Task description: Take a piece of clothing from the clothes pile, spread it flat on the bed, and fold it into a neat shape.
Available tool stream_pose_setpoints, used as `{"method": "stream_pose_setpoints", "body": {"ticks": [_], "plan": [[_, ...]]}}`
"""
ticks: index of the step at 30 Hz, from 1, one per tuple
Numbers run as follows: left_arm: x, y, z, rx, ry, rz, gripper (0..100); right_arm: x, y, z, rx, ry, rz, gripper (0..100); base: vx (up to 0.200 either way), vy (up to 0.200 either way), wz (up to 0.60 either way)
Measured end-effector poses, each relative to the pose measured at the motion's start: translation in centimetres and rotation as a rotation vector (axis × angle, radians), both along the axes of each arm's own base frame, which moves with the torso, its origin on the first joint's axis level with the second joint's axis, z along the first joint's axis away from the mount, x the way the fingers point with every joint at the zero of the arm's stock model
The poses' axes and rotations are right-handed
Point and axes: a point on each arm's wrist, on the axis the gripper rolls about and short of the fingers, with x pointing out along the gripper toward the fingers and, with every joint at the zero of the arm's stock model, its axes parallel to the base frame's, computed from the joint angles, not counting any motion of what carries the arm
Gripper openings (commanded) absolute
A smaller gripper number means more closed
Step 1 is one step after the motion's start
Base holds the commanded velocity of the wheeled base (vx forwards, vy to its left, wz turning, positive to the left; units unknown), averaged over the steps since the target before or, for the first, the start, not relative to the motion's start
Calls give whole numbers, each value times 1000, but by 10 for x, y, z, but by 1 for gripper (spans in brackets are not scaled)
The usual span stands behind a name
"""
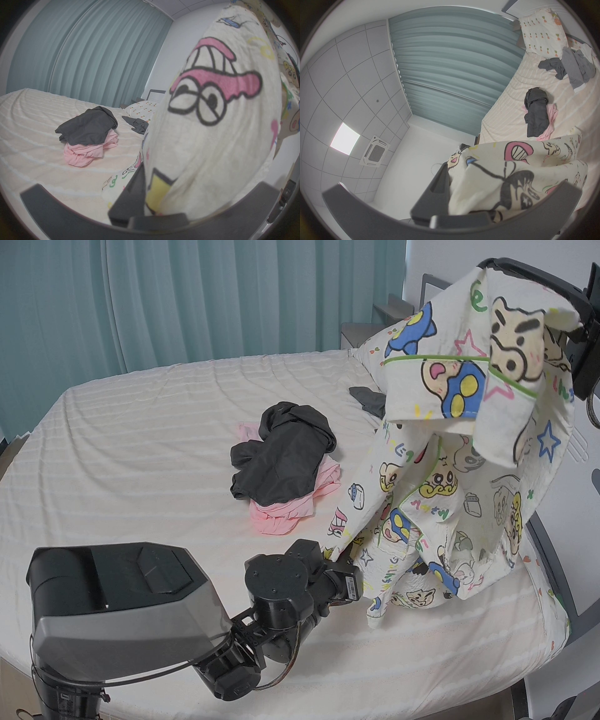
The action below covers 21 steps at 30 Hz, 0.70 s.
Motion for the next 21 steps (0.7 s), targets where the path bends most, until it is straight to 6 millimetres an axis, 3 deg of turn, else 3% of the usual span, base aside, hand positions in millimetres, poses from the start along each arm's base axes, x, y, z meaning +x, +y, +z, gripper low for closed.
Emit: {"method": "stream_pose_setpoints", "body": {"ticks": [10,21], "plan": [[-24,30,-4,40,46,15,0,7,-16,-6,-10,12,-91,0,0,0,0],[-51,65,35,-83,74,18,0,23,-37,-23,-44,64,-183,0,0,0,0]]}}
